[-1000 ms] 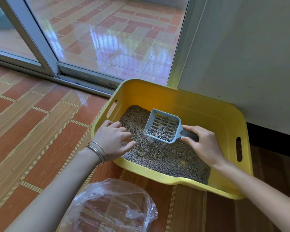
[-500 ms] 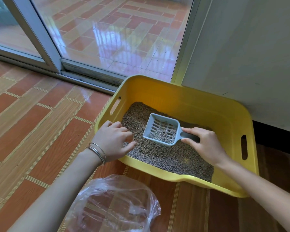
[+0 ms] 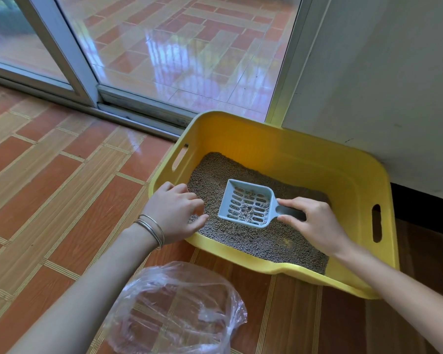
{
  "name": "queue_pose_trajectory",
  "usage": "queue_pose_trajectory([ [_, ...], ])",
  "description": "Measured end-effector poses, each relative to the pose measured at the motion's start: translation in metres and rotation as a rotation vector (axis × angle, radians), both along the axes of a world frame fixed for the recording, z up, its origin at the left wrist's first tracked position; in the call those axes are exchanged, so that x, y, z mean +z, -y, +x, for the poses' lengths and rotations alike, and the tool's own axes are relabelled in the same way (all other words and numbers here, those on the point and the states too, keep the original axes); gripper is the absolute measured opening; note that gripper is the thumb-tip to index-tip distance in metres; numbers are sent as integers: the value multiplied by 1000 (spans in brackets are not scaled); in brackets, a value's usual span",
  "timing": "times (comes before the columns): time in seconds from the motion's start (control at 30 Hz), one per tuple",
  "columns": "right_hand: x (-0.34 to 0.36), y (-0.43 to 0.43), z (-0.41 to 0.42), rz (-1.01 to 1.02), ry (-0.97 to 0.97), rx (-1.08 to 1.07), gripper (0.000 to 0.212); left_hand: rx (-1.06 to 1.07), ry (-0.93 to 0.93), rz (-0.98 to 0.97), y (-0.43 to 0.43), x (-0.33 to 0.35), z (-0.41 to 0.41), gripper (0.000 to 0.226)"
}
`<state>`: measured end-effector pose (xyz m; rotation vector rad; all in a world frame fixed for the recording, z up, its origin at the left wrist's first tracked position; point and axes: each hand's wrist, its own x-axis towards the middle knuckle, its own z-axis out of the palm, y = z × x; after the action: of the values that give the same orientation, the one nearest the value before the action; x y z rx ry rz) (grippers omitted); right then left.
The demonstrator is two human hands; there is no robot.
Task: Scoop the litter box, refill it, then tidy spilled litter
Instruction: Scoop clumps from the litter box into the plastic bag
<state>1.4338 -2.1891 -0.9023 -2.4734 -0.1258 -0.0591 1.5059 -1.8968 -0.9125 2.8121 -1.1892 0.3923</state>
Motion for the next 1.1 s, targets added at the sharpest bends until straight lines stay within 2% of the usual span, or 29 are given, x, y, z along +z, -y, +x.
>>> queue_pose_trajectory([
  [0.63, -8, -1, -2, -10, -125, -21, 38, 5, -21, 18, -1, 0, -2, 42],
  [1.1, -10, -3, -4, 6, -143, -9, 38, -1, -57, 12, -2, 2, -5, 42],
])
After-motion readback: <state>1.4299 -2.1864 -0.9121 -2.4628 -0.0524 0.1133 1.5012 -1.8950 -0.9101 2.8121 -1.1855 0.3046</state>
